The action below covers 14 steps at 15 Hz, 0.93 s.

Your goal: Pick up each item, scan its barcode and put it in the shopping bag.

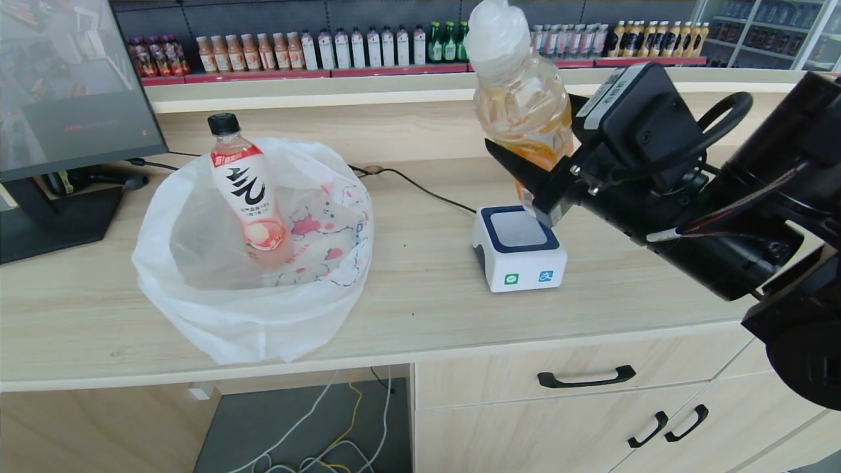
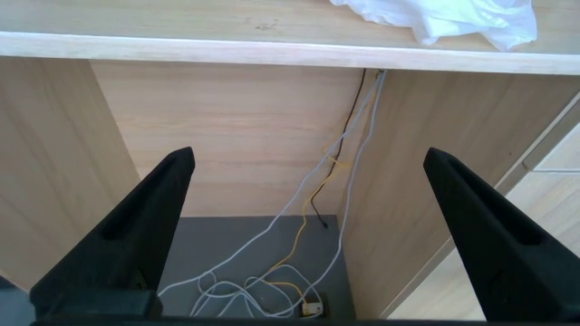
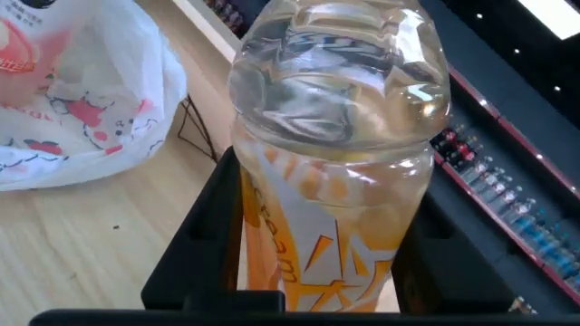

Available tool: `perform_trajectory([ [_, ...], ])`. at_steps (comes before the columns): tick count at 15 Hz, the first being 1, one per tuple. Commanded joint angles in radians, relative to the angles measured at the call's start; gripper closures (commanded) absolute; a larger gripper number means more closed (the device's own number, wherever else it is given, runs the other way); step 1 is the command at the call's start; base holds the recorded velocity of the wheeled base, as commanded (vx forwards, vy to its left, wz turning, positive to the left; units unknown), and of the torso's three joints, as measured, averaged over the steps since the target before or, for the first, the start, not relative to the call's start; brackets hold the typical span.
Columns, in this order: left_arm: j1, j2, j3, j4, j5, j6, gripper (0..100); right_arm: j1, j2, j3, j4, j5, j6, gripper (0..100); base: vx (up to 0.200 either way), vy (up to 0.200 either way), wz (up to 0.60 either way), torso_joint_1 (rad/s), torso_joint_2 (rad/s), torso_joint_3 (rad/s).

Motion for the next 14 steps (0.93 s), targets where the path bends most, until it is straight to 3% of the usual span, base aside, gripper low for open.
perform_trajectory([
  [1, 0.0, 0.0, 0.0, 0.0, 0.0, -0.001, 0, 0.002, -0.024, -0.023, 0.063, 0.042, -0.047, 100, 0.0, 0.0, 0.0, 0.0, 0.0, 0.0],
  [3, 0.0, 0.0, 0.0, 0.0, 0.0, -0.001, 0, -0.004, -0.024, -0.066, 0.073, 0.067, -0.119, 100, 0.0, 0.0, 0.0, 0.0, 0.0, 0.0],
  [8, 0.0, 0.0, 0.0, 0.0, 0.0, -0.001, 0, -0.021, 0.011, -0.072, 0.075, 0.174, -0.179, 100, 0.0, 0.0, 0.0, 0.0, 0.0, 0.0],
  [10, 0.0, 0.0, 0.0, 0.0, 0.0, -0.001, 0, -0.043, 0.039, -0.059, 0.073, 0.272, -0.208, 100, 0.0, 0.0, 0.0, 0.0, 0.0, 0.0],
  [14, 0.0, 0.0, 0.0, 0.0, 0.0, -0.001, 0, -0.063, 0.045, -0.042, 0.072, 0.33, -0.217, 100, 0.0, 0.0, 0.0, 0.0, 0.0, 0.0],
])
